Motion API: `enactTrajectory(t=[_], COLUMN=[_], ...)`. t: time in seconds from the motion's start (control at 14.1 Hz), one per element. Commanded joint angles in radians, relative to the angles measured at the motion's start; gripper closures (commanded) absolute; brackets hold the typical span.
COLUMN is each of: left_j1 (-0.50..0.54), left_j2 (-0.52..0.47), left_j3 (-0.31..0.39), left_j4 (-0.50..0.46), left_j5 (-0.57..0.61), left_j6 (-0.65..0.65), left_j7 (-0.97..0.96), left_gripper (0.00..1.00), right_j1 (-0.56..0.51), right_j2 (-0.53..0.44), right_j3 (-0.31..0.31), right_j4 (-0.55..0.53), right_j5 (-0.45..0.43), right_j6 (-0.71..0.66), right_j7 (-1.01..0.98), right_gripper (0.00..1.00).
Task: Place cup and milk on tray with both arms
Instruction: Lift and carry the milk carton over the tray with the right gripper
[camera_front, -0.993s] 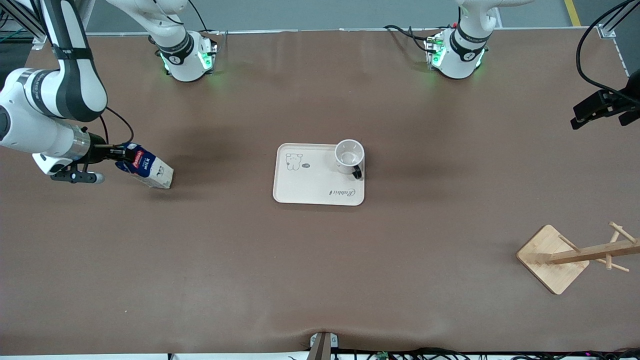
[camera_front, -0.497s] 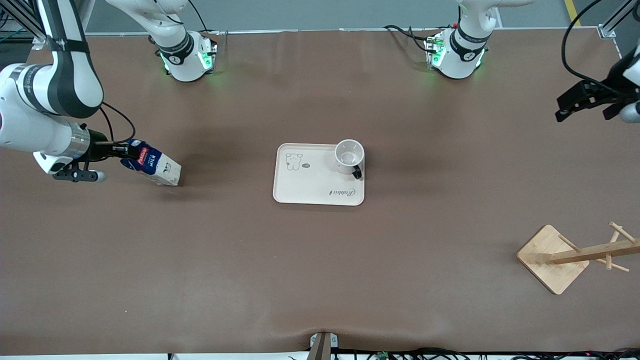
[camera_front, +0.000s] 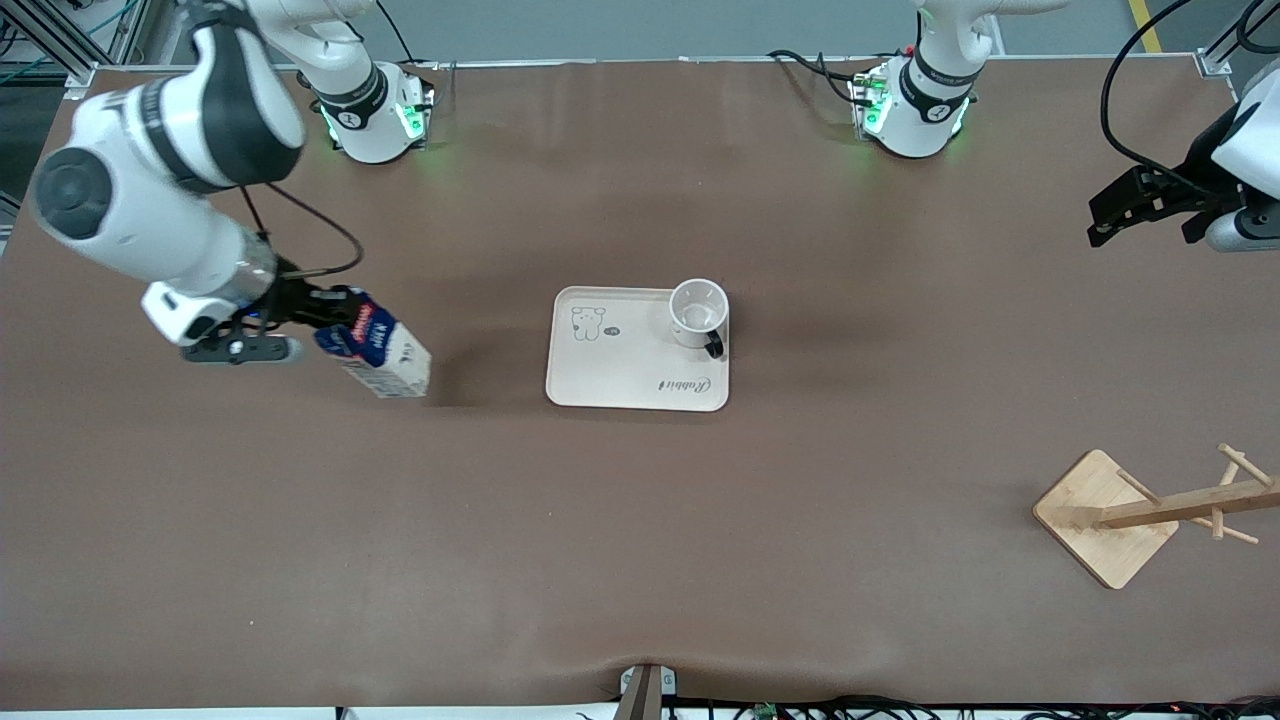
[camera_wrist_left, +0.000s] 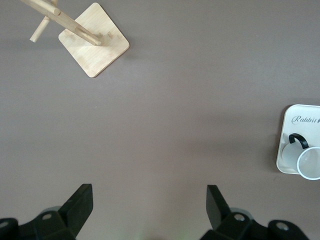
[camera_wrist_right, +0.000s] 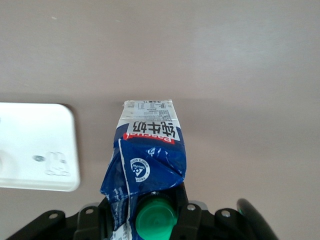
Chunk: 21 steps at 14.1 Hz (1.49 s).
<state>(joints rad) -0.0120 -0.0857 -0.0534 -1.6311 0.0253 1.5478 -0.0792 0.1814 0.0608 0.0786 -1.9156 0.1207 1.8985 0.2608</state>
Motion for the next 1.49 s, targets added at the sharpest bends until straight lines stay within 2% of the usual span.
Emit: enactTrajectory(t=[0.0,0.35,0.57,0.85,1.14,1.28,1.42], left_j1=[-0.002,0.003,0.003,-0.002,-0.002,-0.002,-0.003], left_j2=[-0.012,-0.017,-0.017,-0.017,-0.017,-0.016,-0.016], left_j3=[-0.005,-0.005,-0.005,-0.005,-0.009,-0.009,-0.009], left_j4=[-0.006,-0.004,-0.004,-0.004,-0.004,-0.004,-0.004], left_j5=[0.004,0.004,0.004,0.004,0.004,0.005,0.004], left_j6=[-0.017,-0.031,-0.032,-0.032,-0.032,-0.032,-0.032], left_j7=[-0.001,0.002,-0.004,-0.010,-0.011,-0.011,-0.010], left_gripper=[0.00,0.00,0.00,0.00,0.00,0.00,0.00], right_j1=[0.111,0.280,0.364,0.434,0.452,0.481,0.490], right_j2=[0.103,0.166,0.203,0.246,0.260,0.277,0.287], right_j3=[-0.011,-0.013,-0.013,-0.014,-0.014,-0.014,-0.014], right_j4=[0.137,0.162,0.194,0.198,0.188,0.175,0.172], right_j5=[0.013,-0.001,0.003,-0.010,-0.056,-0.069,-0.079], right_j6=[-0.021,0.016,0.021,0.057,0.097,0.109,0.135], right_j7=[0.160,0.288,0.467,0.483,0.526,0.528,0.549], right_gripper=[1.00,1.00,1.00,0.99,0.98,0.76,0.76])
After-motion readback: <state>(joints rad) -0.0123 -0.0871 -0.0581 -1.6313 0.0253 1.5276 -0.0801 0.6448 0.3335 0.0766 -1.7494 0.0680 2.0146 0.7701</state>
